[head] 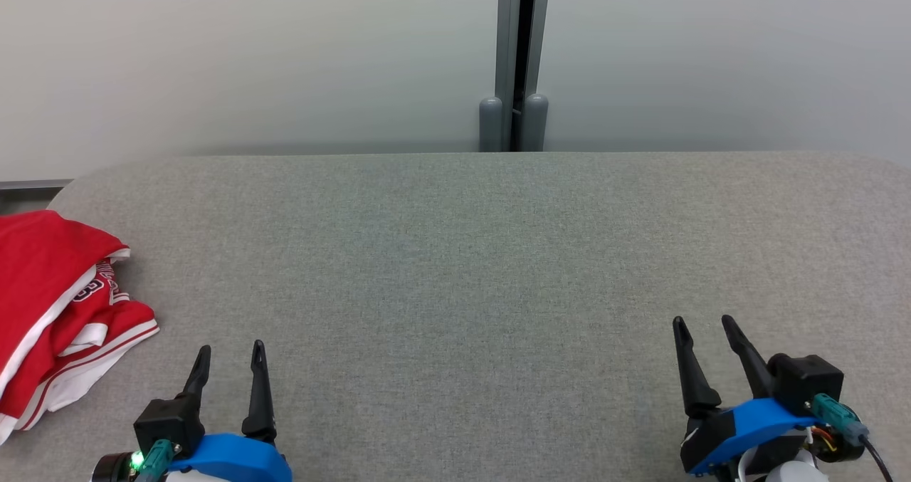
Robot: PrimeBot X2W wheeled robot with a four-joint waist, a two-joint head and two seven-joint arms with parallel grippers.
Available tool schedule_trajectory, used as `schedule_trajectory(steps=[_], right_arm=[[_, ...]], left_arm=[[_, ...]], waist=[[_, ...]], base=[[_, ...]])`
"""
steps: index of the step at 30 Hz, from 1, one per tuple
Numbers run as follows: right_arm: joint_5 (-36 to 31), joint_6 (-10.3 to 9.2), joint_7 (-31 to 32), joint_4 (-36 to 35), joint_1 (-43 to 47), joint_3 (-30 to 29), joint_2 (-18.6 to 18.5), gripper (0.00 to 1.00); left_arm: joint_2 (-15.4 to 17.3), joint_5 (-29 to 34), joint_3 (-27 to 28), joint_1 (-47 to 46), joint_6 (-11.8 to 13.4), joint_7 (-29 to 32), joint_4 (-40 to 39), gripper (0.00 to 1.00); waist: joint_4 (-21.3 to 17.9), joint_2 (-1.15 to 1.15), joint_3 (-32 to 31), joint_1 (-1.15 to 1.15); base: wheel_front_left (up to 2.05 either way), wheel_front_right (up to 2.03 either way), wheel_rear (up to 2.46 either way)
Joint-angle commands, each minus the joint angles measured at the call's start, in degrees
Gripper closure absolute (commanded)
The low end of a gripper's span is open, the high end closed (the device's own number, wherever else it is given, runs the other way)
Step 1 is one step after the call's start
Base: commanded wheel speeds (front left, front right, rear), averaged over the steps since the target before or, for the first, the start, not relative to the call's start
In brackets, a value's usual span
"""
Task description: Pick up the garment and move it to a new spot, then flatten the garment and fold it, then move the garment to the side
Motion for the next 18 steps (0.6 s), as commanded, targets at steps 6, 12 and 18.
schedule_trajectory(steps=[6, 12, 18], right_arm=[[-0.35, 0.02, -0.94, -0.68, 0.85, -2.28, -0.03, 0.00], [-2.95, 0.02, -1.61, -0.08, 1.42, -2.03, -0.06, 0.00], [-6.97, 0.02, -2.18, -0.05, 2.03, -1.17, -0.07, 0.00]], left_arm=[[-0.68, 2.55, 1.29, 0.42, 0.42, -0.92, -0.48, 0.00], [-1.05, 5.25, 1.80, 0.59, 0.17, -1.58, -0.19, 0.00], [-1.44, 7.45, 2.13, -0.55, 0.07, -2.15, 0.28, 0.00]], waist=[[0.09, 0.00, -0.03, 0.00], [0.45, 0.00, 0.20, 0.00], [4.15, 0.00, 1.19, 0.00]], base=[[0.00, 0.00, 0.00], [0.00, 0.00, 0.00], [0.00, 0.00, 0.00]])
